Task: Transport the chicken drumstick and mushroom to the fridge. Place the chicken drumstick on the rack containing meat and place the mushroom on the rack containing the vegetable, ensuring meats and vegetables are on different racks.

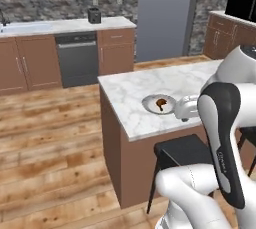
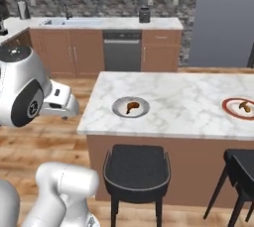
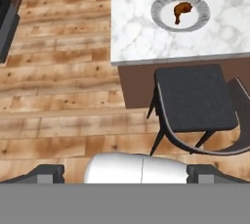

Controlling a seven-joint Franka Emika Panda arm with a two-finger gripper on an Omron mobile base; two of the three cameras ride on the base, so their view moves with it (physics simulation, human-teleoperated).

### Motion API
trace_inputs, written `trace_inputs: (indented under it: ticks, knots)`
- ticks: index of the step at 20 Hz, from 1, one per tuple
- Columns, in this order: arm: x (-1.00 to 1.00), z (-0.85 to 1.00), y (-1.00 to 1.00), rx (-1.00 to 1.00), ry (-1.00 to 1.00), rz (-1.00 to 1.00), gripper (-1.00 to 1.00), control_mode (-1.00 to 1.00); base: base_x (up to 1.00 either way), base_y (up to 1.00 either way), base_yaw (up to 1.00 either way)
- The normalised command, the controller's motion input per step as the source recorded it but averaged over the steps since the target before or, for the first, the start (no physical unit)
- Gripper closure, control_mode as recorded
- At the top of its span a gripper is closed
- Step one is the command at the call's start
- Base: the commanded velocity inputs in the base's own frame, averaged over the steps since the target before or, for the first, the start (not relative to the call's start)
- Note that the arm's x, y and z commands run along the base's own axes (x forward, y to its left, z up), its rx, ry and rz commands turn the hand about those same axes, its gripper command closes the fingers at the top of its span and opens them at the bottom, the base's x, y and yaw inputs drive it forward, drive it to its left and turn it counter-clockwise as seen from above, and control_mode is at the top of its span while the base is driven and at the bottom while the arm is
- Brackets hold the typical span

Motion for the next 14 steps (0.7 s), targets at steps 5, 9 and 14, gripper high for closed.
trace_inputs:
  ticks: [5, 9, 14]
  knots:
    - [0.00, 0.00, 0.00, 0.00, 0.00, 0.00, -1.00, 1.00, 0.13, 0.78, -0.36]
    - [0.00, 0.00, 0.00, 0.00, 0.00, 0.00, -1.00, 1.00, -0.04, 0.33, -0.18]
    - [0.00, 0.00, 0.00, 0.00, 0.00, 0.00, -1.00, 1.00, 0.50, 0.10, -0.03]
